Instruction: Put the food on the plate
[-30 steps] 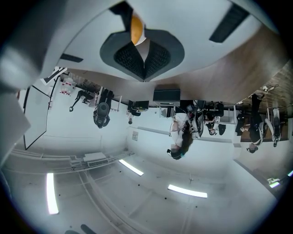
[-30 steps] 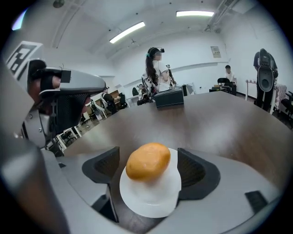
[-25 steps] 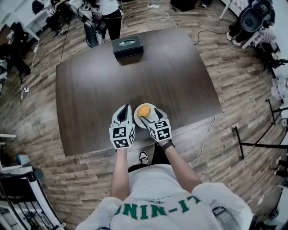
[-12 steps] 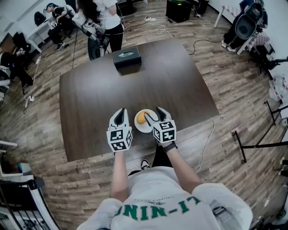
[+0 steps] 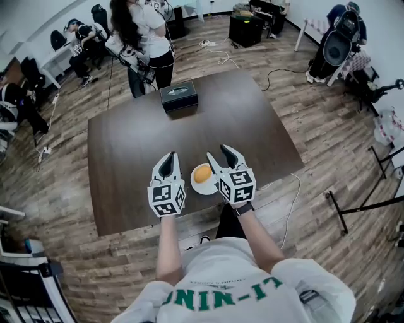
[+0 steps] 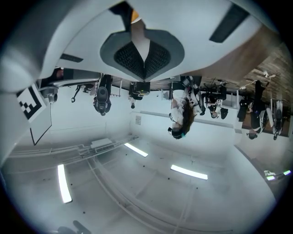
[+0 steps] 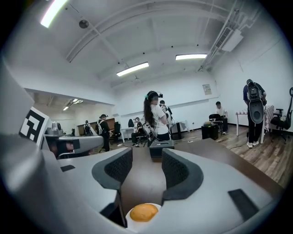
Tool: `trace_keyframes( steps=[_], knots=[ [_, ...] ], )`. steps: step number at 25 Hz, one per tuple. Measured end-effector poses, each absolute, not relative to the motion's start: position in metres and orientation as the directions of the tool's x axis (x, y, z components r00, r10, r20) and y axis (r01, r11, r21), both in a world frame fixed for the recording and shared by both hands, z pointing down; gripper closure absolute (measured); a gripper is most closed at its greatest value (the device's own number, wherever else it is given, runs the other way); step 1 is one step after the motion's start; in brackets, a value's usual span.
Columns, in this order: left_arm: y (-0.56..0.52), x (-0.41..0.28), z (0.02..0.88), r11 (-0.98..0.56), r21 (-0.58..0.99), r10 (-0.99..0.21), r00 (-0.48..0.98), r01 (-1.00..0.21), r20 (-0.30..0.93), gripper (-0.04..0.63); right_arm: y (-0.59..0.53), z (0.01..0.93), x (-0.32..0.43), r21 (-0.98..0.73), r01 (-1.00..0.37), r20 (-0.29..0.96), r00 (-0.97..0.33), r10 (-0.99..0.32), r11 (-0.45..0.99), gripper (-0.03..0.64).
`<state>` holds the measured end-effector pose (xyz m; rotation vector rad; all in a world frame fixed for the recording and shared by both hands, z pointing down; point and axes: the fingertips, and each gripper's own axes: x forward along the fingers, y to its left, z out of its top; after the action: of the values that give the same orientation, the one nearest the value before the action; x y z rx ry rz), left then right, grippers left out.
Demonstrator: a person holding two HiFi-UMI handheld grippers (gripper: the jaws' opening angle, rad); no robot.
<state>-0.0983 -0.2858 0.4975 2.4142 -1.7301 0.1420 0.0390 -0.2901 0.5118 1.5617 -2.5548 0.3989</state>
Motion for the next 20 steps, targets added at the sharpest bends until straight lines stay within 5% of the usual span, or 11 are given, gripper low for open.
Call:
trace_keyframes(
  steps=[20],
  knots=[
    [-0.278, -0.104, 0.386, -0.327, 0.061, -0.945, 0.327, -0.943, -0.006, 0.581, -0.279, 0.4, 0.028, -0.103, -0.886, 0.046, -0.458, -0.888, 0.452, 0.598]
  ],
)
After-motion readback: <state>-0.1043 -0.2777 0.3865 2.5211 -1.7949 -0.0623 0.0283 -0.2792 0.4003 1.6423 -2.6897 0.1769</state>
